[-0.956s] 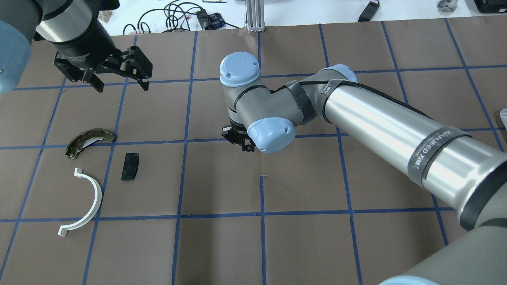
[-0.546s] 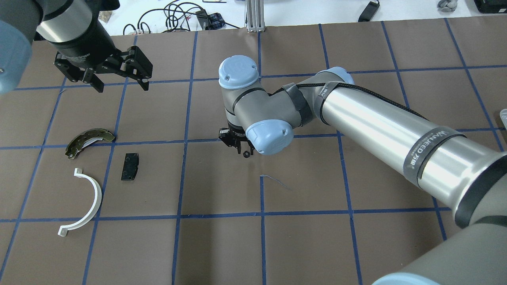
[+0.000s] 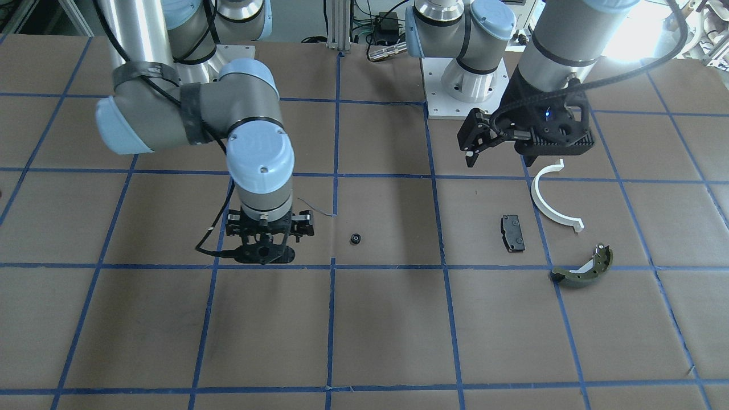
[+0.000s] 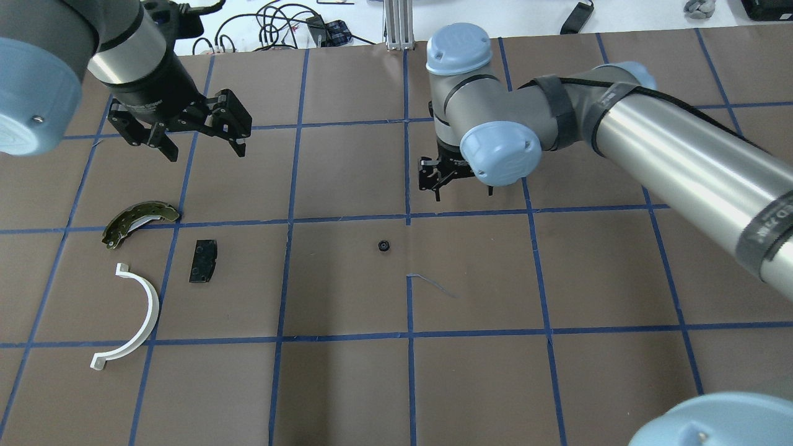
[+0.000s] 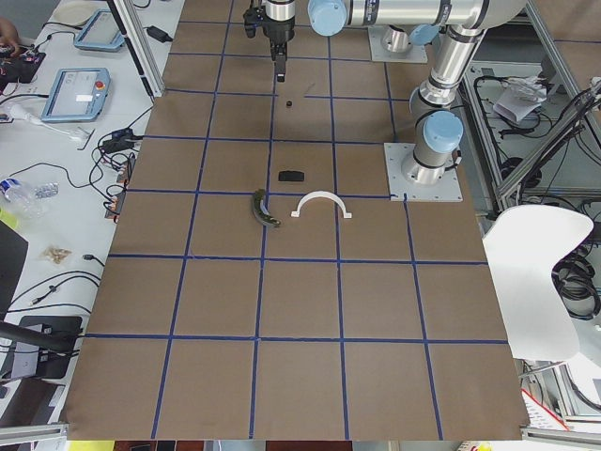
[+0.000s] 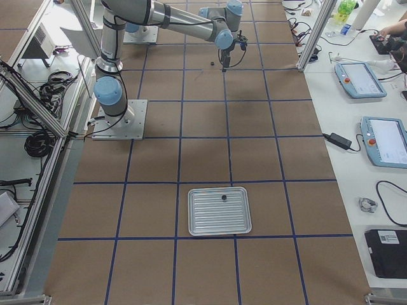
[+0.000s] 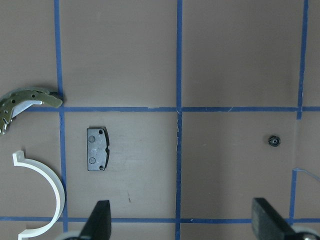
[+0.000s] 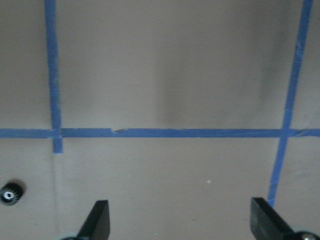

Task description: Place bearing gear from tray to pile

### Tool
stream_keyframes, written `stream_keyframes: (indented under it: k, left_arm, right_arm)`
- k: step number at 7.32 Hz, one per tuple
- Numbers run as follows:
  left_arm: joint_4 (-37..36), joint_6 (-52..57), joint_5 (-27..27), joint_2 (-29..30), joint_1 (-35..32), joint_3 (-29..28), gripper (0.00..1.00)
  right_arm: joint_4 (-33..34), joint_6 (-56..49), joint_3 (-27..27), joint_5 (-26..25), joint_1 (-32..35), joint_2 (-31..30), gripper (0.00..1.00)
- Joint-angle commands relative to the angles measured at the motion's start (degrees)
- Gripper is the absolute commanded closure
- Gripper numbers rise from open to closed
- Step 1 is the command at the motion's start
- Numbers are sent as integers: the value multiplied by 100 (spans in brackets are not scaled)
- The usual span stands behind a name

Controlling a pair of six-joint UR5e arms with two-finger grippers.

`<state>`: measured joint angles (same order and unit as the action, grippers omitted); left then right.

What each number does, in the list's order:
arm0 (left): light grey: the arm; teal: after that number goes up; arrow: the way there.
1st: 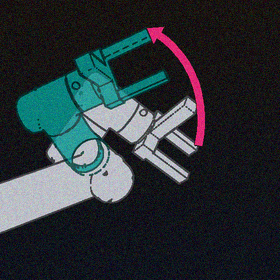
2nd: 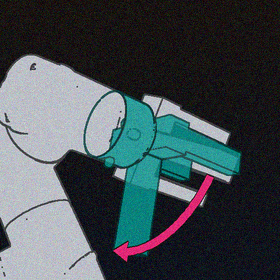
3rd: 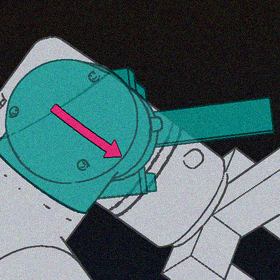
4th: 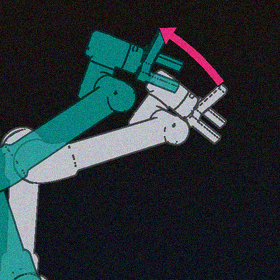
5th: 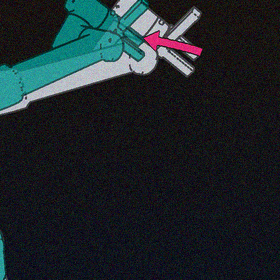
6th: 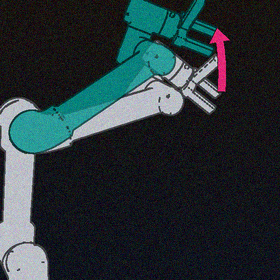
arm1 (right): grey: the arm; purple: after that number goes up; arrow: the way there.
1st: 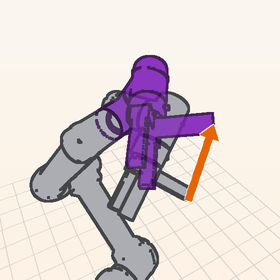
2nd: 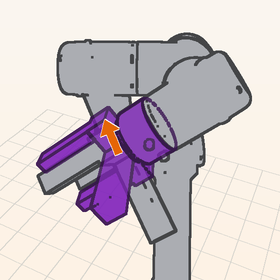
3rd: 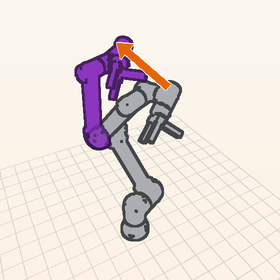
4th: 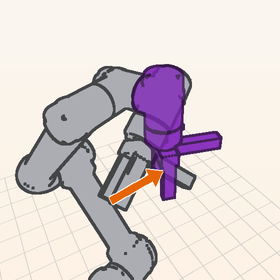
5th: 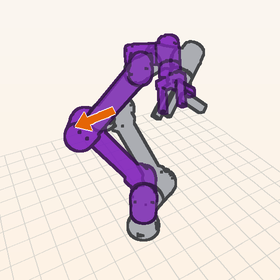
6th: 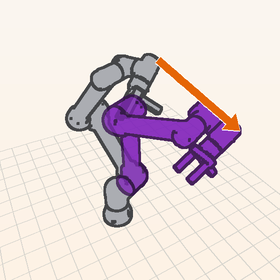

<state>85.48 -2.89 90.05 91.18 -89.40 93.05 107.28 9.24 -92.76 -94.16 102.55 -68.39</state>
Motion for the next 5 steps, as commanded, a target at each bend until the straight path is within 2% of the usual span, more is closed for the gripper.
stream_keyframes:
  k: [1,2,3,5]
  left_arm:
    - [-1420,-729,-49,285,-540,912,0]
    - [-2151,-748,-41,513,-848,1352,0]
    - [-2559,-774,-49,732,-1138,1565,0]
    - [-2685,-836,-41,1233,-1395,1602,0]
  right_arm:
    - [-444,-1680,-5,-285,-1116,-472,0]
    - [-671,-2455,-23,-287,-1653,-570,0]
    - [-690,-3367,-23,-330,-2111,-579,0]
    - [-647,-4480,-23,-305,-3017,-579,0]
